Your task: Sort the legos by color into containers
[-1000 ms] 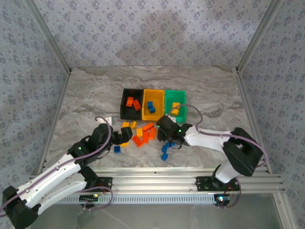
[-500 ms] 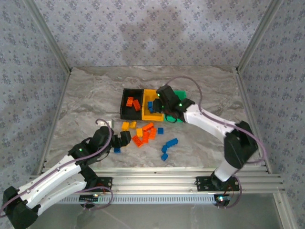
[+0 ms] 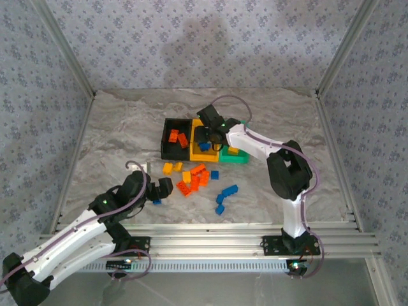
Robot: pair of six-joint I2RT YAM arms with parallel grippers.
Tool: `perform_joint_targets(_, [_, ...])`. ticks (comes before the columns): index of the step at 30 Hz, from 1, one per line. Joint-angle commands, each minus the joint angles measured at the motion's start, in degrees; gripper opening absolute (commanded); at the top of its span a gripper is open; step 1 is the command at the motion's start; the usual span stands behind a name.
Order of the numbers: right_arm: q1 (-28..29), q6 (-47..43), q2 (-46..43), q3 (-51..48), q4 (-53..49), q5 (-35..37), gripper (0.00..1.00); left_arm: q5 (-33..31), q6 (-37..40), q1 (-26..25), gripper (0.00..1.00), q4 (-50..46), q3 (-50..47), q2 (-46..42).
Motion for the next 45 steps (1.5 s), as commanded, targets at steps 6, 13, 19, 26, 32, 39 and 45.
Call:
perform_joint_targets(6, [2.2, 0.2, -15.4, -8.4, 4.6, 0.1, 0.7, 0.2, 2.5, -0.4, 1.0, -5.7, 3.8, 2.9])
perform_joint_targets(13, [3.3, 2.9, -26.2, -23.6, 8.7, 0.5, 0.71, -2.3, 1.0, -5.2, 0.94, -8.1, 3.2, 13.2])
perform_joint_targets(19, [3.1, 4.9, -31.0, -30.0, 9.6, 0.9, 0.71, -2.1, -1.9, -7.0, 0.76, -4.6, -0.2, 19.1])
perform_joint_targets(26, [2.7, 5.4, -33.8, -32.2, 9.9, 0.8, 0.71, -2.5, -1.2, -5.7, 0.65, 0.0, -2.8, 23.0])
perform_joint_targets(32, [2.6, 5.1, -35.6, -33.0, 9.8, 0.8, 0.72, -2.9, -0.6, -4.2, 0.58, 1.6, -2.1, 26.2])
perform_joint_targets(39, [2.2, 5.3, -36.4, -34.1, 9.9, 0.8, 0.72, -2.6, -0.3, -3.5, 0.39, 1.5, -1.3, 28.2])
perform_joint_targets(45, [1.6, 5.6, -37.4, -35.0, 10.1, 0.6, 0.72, -2.0, -2.4, -5.4, 0.25, -4.0, 0.4, 21.6])
